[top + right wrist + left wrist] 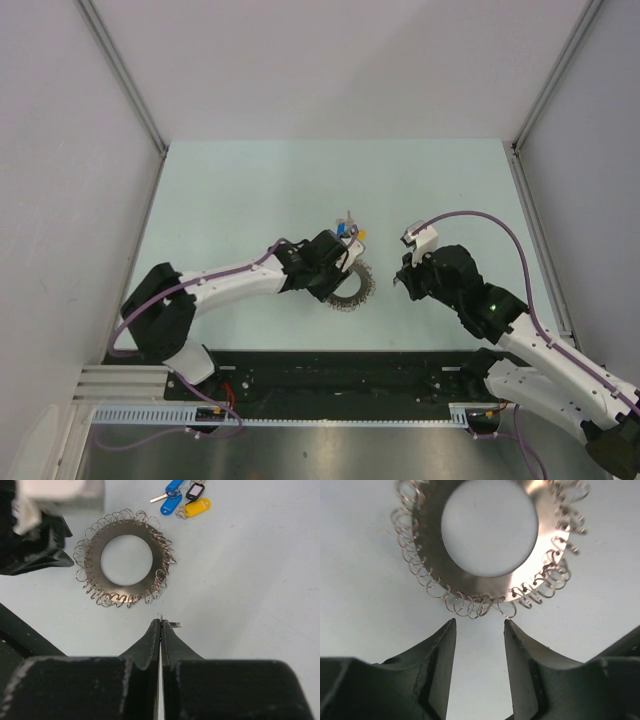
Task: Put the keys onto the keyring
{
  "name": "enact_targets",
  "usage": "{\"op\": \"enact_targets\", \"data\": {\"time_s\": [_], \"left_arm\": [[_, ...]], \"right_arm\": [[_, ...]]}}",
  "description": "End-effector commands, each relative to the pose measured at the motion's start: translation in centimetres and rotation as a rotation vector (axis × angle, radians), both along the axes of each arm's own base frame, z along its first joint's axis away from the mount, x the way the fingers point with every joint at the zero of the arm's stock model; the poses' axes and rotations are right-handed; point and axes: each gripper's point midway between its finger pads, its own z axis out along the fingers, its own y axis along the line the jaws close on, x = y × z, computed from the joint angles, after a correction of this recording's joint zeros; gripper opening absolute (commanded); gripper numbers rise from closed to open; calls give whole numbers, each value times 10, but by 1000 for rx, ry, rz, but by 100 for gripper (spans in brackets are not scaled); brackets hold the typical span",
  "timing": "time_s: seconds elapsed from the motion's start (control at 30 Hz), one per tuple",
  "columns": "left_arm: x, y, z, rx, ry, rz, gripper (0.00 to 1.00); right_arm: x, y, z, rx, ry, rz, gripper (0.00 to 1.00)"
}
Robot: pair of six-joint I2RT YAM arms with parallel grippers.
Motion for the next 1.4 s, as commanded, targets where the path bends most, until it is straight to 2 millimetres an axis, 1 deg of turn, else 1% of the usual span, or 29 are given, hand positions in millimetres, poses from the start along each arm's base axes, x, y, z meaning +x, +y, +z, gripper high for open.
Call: {"op": "enact_targets", "data": {"time_s": [0.0, 0.03, 0.13, 0.17, 0.2, 0.27, 0.3, 0.33, 0.37, 0.4, 0.47, 0.73, 0.97, 1.17, 1.37], "left_arm": [[5, -10, 41, -179, -50, 109, 48], [4, -10, 48, -208, -56, 113, 49], [-2, -11, 43, -257, -18, 102, 47], [0, -8, 38, -256, -4, 111, 45], [-4, -10, 35, -266, 24, 97, 40], [-2, -8, 28, -267, 46, 105, 37], [-6, -11, 25, -282, 73, 99, 35], [-6, -12, 23, -291, 88, 100, 34], [-4, -11, 16, -292, 105, 111, 34], [-7, -13, 13, -305, 130, 111, 33], [-5, -11, 5, -299, 146, 124, 33], [0, -11, -5, -288, 166, 133, 33], [-1, -4, -19, -248, 181, 155, 32], [3, 0, -20, -233, 156, 175, 36], [2, 2, -24, -223, 165, 175, 36]], "right_arm": [[2, 2, 15, 22, -31, 7, 0], [1, 2, 14, 21, -30, 7, 0], [1, 2, 14, 23, -27, 7, 0], [1, 2, 13, 21, -26, 6, 0], [2, 2, 14, 22, -28, 4, 0], [1, 2, 13, 19, -24, 6, 0], [2, 2, 13, 20, -25, 6, 0], [2, 2, 13, 19, -24, 4, 0], [1, 2, 13, 19, -24, 6, 0], [1, 2, 13, 20, -23, 3, 0], [1, 2, 12, 17, -24, 4, 0], [1, 2, 11, 16, -19, 5, 0], [1, 2, 10, 13, -15, 7, 0], [1, 3, 9, 12, -12, 7, 0], [2, 4, 7, 8, -5, 10, 0]]}}
